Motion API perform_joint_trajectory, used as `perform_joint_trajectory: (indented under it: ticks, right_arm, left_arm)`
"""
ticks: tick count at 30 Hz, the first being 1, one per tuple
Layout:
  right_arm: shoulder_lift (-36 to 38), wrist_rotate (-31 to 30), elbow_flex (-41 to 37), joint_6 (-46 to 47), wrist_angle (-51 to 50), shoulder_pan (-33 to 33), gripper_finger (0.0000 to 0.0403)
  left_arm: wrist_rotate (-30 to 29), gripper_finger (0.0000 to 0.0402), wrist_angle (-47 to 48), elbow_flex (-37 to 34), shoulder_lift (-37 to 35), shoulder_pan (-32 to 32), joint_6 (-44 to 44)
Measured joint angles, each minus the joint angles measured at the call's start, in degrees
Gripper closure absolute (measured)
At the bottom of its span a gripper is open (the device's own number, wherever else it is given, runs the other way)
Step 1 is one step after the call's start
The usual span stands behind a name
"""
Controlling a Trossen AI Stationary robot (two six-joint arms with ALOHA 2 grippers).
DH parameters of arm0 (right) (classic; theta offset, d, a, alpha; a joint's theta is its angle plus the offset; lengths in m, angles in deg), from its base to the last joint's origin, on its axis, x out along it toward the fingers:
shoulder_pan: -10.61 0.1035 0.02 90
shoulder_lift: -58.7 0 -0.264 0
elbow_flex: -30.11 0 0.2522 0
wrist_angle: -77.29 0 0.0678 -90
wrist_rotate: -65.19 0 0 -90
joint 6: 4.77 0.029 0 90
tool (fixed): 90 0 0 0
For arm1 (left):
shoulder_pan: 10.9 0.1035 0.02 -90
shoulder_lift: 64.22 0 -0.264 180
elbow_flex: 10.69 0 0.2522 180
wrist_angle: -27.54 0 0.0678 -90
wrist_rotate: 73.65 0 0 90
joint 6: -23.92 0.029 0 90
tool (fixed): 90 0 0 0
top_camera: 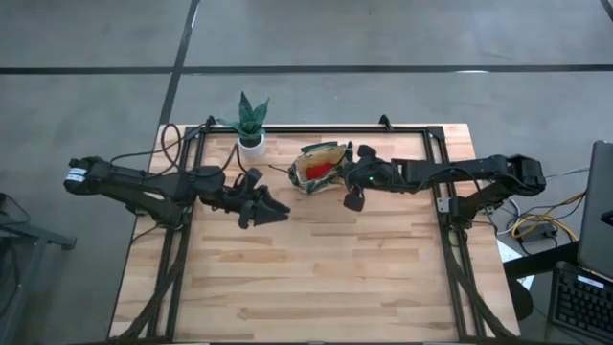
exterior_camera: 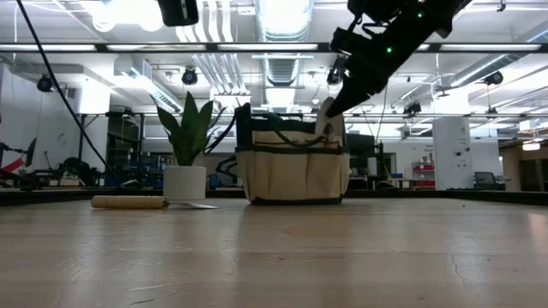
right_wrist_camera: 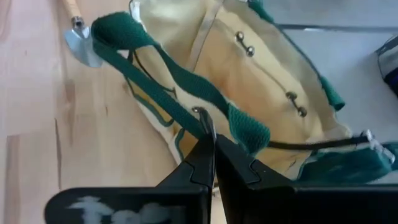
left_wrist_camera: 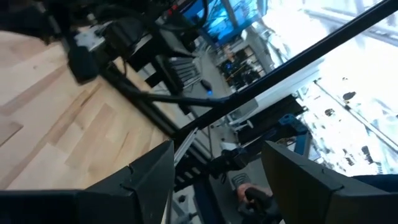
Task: Pick & Place Garden tools in Gardening bag
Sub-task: Put the brown trowel into the white bag
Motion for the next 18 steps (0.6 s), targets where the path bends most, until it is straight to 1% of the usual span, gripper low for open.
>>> perform_joint_trajectory:
  ticks: [4, 7, 9, 13, 15, 18]
  right_arm:
    - [0.3, 1.6, 0.0, 3.3, -1.4, 0.0, 0.0392]
    - [1.3, 2.6, 0.0, 6.1, -2.0, 0.0, 0.0375]
    - [2.0, 2.8, 0.0, 7.4, -2.1, 0.0, 0.0354]
    - [3.1, 2.8, 0.0, 11.2, -2.2, 0.0, 0.0298]
    - [3.9, 2.8, 0.0, 12.6, -2.2, 0.0, 0.0269]
    - [5.8, 2.8, 0.0, 14.3, -2.2, 0.3, 0.0233]
  left_arm:
    - [0.0, 0.0156, 3.3, 0.0, 0.0, 0.0, 0.0]
    - [0.0, 0.0156, 5.8, 0.0, 0.0, 0.0, 0.1]
    - [0.0, 0.0156, 7.5, 0.0, 0.0, 0.0, 0.1]
    - [-0.3, 0.0156, 12.6, 0.0, 0.0, 0.1, 0.2]
    - [-1.5, 0.0156, 15.9, 0.0, 0.0, 0.1, 0.8]
    - [-4.7, 0.0156, 23.5, 0.0, 0.0, 0.1, 1.9]
